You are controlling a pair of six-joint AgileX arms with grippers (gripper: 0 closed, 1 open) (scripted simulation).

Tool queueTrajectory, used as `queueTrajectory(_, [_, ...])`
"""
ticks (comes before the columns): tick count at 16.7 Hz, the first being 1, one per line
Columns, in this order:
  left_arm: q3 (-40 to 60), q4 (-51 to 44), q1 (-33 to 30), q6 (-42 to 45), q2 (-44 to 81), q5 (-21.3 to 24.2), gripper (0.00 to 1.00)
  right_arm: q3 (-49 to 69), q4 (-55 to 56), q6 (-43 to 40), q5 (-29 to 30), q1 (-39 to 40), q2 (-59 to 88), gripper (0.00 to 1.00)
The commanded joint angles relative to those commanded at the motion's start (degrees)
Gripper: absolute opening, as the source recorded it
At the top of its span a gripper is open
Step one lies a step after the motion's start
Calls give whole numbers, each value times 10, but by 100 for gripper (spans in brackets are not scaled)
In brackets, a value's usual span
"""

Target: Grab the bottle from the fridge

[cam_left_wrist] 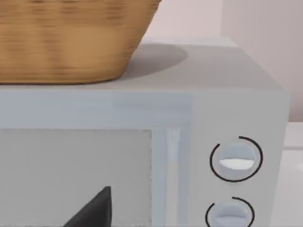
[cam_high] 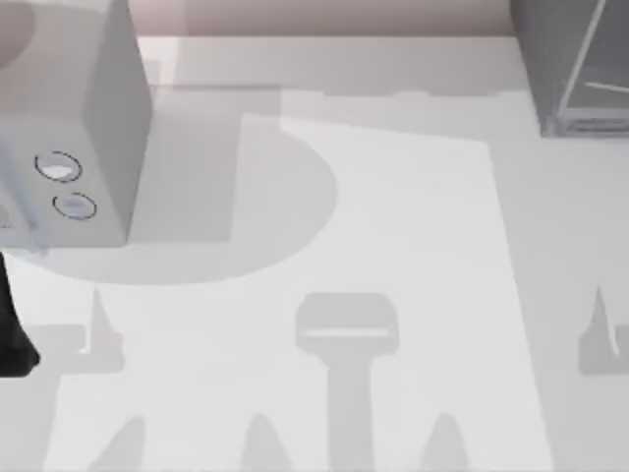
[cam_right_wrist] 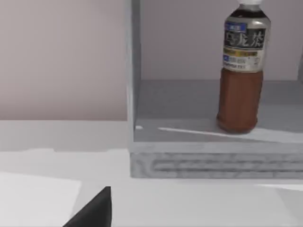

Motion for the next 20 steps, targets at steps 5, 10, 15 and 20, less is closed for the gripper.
queueTrajectory(5, [0, 0, 0, 0, 0, 0, 100, 6, 36, 0, -13, -14, 36, 100])
queueTrajectory(10, [0, 0, 0, 0, 0, 0, 100, 32, 215, 0, -69, -75, 217, 100])
queueTrajectory(15, [0, 0, 0, 0, 0, 0, 100, 54, 468, 4, -147, -156, 512, 100])
queueTrajectory(20, [0, 0, 0, 0, 0, 0, 100, 74, 696, 8, -222, -232, 787, 100])
